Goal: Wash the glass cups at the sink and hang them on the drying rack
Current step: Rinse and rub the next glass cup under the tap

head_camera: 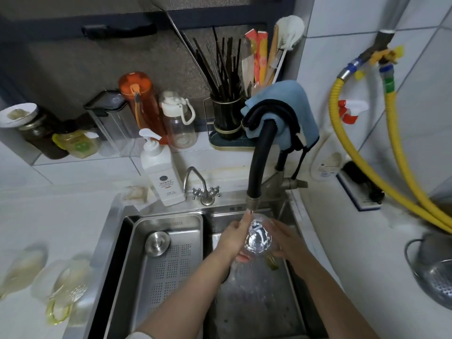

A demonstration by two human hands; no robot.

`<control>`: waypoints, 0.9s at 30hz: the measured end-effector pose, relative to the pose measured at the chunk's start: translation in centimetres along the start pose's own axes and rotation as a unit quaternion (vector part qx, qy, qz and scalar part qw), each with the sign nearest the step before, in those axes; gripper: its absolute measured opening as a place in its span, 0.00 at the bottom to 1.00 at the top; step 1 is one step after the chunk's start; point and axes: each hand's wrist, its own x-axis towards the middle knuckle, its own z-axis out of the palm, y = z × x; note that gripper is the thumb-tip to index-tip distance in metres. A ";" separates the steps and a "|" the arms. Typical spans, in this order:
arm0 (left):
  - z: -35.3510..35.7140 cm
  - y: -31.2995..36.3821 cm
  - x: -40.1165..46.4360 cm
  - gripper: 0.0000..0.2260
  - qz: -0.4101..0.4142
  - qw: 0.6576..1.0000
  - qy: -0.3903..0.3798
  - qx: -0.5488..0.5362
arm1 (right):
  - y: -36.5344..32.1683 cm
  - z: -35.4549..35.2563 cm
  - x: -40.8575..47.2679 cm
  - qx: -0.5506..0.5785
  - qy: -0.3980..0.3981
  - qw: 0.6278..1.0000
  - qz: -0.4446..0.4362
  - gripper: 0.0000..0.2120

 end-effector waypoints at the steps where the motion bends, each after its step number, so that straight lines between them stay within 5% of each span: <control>1: -0.1 0.1 0.0 0.34 0.002 1.000 0.014 -0.002 | -0.4 0.4 0.1 -0.008 0.006 1.000 -0.007 0.12; 2: -0.3 0.3 0.1 0.35 0.003 1.000 0.029 -0.007 | -0.8 0.9 0.4 -0.009 0.009 1.000 -0.017 0.05; 6: -2.1 0.1 0.4 0.35 0.001 0.994 0.097 -0.059 | -2.1 3.3 2.0 -0.015 0.006 1.000 -0.021 0.07; 10: -3.8 -0.4 -0.3 0.29 0.038 0.991 0.117 -0.052 | -2.5 5.8 3.1 -0.020 0.000 0.999 0.026 0.44; 13: -4.4 -1.4 -0.3 0.39 0.092 0.991 0.092 -0.016 | -1.6 6.1 3.7 0.025 0.008 0.999 0.038 0.55; 15: -4.6 -1.7 -0.5 0.50 0.109 0.991 0.063 0.043 | -1.3 5.8 3.6 0.054 0.018 0.997 0.047 0.49; 20: -3.1 -1.3 -0.6 0.56 0.156 0.967 0.038 0.198 | -0.7 4.6 1.9 0.075 0.011 0.997 0.024 0.07; 24: -1.0 -1.2 -0.5 0.48 0.219 0.937 0.048 0.267 | 0.0 3.3 0.7 0.073 0.057 0.995 0.028 0.19; 27: -0.2 -1.3 -0.8 0.46 0.244 0.924 0.062 0.288 | 0.2 2.2 -0.2 0.067 0.049 0.996 0.022 0.17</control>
